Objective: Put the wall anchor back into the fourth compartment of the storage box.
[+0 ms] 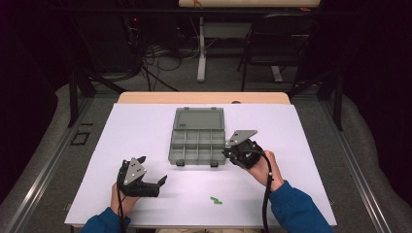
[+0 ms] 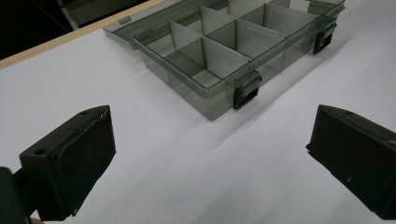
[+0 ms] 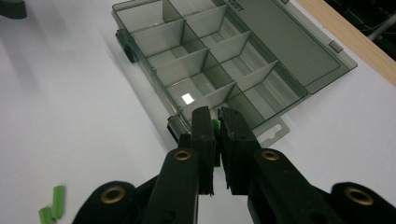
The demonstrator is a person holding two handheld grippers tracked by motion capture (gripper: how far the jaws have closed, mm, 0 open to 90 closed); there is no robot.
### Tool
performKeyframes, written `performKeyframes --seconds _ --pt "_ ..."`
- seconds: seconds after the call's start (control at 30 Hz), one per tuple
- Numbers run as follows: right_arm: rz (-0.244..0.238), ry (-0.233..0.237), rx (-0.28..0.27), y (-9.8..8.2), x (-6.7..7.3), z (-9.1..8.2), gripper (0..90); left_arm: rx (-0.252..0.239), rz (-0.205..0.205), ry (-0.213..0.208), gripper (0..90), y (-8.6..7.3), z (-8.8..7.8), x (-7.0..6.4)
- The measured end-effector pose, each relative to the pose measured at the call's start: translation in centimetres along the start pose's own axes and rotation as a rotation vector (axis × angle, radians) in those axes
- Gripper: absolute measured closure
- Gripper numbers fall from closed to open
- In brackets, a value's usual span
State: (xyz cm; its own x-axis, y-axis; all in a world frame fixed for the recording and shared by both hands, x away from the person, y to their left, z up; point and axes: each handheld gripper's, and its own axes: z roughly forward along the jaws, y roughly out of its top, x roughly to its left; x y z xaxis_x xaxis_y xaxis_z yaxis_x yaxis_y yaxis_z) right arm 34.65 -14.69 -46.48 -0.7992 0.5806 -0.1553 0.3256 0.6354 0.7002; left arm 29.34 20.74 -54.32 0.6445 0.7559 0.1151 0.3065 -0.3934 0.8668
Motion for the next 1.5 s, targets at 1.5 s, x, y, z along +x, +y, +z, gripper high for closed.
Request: performKeyframes --seconds 1.5 --pt "0.029 -0.063 0.079 4.2 -5.6 3.7 84.4 -0.002 -0.001 0.006 0.1 0.0 -0.1 0.0"
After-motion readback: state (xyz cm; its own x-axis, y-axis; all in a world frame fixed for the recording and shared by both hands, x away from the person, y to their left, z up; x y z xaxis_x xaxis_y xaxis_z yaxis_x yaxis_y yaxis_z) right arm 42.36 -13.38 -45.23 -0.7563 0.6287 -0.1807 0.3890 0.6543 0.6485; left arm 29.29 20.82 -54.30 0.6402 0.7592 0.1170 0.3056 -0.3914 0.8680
